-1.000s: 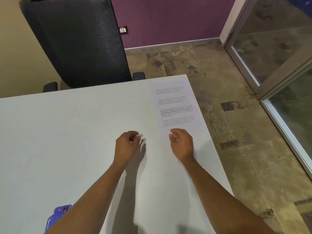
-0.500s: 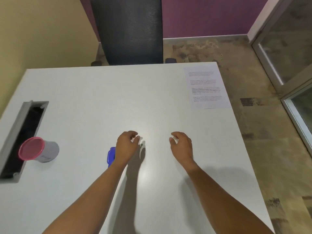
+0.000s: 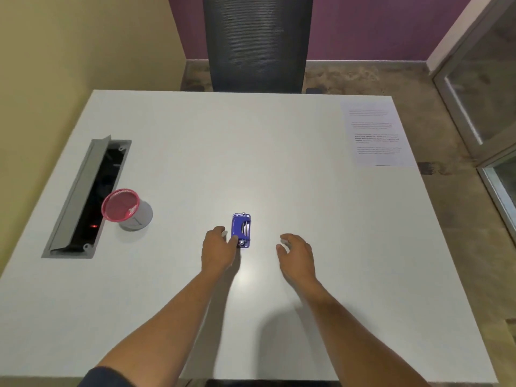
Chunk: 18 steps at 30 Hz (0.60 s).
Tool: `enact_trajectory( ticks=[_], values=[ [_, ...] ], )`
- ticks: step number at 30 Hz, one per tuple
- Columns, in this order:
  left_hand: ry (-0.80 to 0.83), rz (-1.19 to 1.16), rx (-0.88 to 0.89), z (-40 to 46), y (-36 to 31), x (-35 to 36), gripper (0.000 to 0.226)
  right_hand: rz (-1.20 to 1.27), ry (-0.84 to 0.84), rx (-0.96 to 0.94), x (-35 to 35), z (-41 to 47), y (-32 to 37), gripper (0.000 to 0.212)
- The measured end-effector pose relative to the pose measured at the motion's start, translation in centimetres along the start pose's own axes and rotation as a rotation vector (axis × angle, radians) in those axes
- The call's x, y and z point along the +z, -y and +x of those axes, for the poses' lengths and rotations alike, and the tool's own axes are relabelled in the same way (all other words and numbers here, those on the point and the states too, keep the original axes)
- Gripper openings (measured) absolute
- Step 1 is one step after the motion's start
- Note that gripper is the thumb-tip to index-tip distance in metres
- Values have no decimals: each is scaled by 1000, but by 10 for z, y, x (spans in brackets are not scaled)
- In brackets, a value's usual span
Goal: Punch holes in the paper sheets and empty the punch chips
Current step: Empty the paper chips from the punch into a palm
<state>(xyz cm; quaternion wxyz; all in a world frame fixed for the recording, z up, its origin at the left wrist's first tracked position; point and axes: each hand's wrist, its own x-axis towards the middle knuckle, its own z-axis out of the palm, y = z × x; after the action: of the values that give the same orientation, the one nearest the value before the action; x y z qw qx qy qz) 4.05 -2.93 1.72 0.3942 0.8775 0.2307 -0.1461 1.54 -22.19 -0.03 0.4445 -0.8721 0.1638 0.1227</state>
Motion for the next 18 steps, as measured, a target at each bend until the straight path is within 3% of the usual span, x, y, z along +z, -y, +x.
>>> enact_trajectory(
  ticks=[4,9,13,18],
  values=[
    [27,-40,-23,8,2,2,48,-238,110,-52,11,-10,-6,47],
    [22,-101,-47,14,-6,10,17,-653,226,-138,16,-7,-18,62],
    [25,-182,-128,22,-5,11,17,-713,249,-163,20,-9,-25,63],
    [61,-235,-161,21,-1,9,18,-741,114,-310,22,-14,-27,65]
  ],
)
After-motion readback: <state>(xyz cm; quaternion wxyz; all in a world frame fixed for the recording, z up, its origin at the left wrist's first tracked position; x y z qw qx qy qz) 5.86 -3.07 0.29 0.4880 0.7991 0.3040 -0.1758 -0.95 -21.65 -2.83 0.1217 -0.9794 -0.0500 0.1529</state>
